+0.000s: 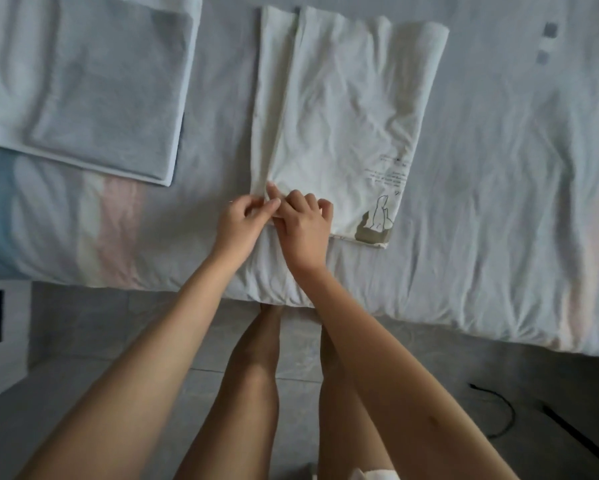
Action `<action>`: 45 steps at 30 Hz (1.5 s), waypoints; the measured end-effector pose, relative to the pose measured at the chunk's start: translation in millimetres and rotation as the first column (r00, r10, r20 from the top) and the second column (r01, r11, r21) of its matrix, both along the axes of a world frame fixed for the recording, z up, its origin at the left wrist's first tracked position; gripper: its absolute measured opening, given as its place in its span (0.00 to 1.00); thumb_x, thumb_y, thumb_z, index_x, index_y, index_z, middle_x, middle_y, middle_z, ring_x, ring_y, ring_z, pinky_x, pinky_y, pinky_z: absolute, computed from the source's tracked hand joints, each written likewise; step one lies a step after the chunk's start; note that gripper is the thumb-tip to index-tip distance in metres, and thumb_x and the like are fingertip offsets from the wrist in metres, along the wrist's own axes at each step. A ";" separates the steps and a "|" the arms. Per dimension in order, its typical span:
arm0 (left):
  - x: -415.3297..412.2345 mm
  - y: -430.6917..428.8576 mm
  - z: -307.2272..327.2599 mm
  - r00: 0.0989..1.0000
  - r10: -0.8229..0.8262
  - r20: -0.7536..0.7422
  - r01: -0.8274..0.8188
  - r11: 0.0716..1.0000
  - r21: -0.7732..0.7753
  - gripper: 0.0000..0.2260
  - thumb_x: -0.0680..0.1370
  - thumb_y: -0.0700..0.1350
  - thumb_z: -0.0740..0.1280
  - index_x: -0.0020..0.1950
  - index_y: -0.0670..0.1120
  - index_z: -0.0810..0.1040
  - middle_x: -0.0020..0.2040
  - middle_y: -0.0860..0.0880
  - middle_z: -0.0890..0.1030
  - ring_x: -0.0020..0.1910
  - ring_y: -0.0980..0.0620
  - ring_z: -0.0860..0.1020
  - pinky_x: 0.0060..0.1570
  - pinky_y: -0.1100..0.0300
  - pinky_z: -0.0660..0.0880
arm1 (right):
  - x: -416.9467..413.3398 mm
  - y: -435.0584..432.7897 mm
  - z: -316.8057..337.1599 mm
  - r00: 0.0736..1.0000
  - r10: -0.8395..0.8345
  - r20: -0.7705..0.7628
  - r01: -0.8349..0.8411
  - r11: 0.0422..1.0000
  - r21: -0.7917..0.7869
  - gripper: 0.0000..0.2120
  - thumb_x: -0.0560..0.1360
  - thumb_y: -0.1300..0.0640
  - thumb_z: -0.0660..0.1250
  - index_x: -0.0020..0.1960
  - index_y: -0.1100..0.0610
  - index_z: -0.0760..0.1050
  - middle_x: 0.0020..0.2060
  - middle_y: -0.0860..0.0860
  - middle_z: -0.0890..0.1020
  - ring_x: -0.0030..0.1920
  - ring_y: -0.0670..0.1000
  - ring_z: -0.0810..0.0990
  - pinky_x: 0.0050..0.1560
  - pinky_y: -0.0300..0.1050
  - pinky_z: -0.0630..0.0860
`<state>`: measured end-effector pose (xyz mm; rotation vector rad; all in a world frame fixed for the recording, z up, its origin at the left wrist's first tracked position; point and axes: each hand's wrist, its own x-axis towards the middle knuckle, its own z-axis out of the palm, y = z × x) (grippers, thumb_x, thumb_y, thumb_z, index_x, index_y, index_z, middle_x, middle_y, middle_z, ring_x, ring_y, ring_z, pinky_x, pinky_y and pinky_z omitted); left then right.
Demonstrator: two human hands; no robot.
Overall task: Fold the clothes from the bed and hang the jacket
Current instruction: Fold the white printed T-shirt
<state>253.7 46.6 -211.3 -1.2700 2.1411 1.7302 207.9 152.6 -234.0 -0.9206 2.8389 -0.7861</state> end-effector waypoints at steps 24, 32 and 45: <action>-161.8 -42.4 117.5 0.938 0.153 -0.312 -0.185 0.980 -0.076 0.08 0.68 0.47 0.58 0.30 0.48 0.62 0.29 0.52 0.65 0.33 0.51 0.66 0.36 0.51 0.66 | -188.6 38.8 140.9 0.744 -0.382 0.548 0.569 0.793 -0.220 0.19 0.66 0.65 0.55 0.45 0.48 0.79 0.33 0.44 0.80 0.33 0.43 0.76 0.37 0.41 0.71; -243.0 -82.3 221.6 0.716 0.122 -0.687 -0.281 0.952 -0.124 0.08 0.72 0.42 0.58 0.34 0.50 0.63 0.33 0.52 0.66 0.37 0.52 0.65 0.39 0.51 0.65 | -242.6 2.2 253.0 0.855 -0.442 0.270 0.498 0.558 -0.663 0.22 0.63 0.68 0.53 0.50 0.54 0.78 0.42 0.42 0.81 0.44 0.39 0.78 0.45 0.37 0.73; -1.0 -55.2 13.8 0.980 0.199 -0.001 -0.192 0.942 -0.274 0.13 0.70 0.48 0.56 0.43 0.38 0.71 0.35 0.42 0.71 0.37 0.45 0.70 0.35 0.56 0.58 | -49.8 44.3 66.3 0.580 -0.469 0.665 0.537 0.835 0.121 0.16 0.70 0.72 0.56 0.50 0.53 0.69 0.40 0.41 0.74 0.39 0.41 0.73 0.34 0.29 0.67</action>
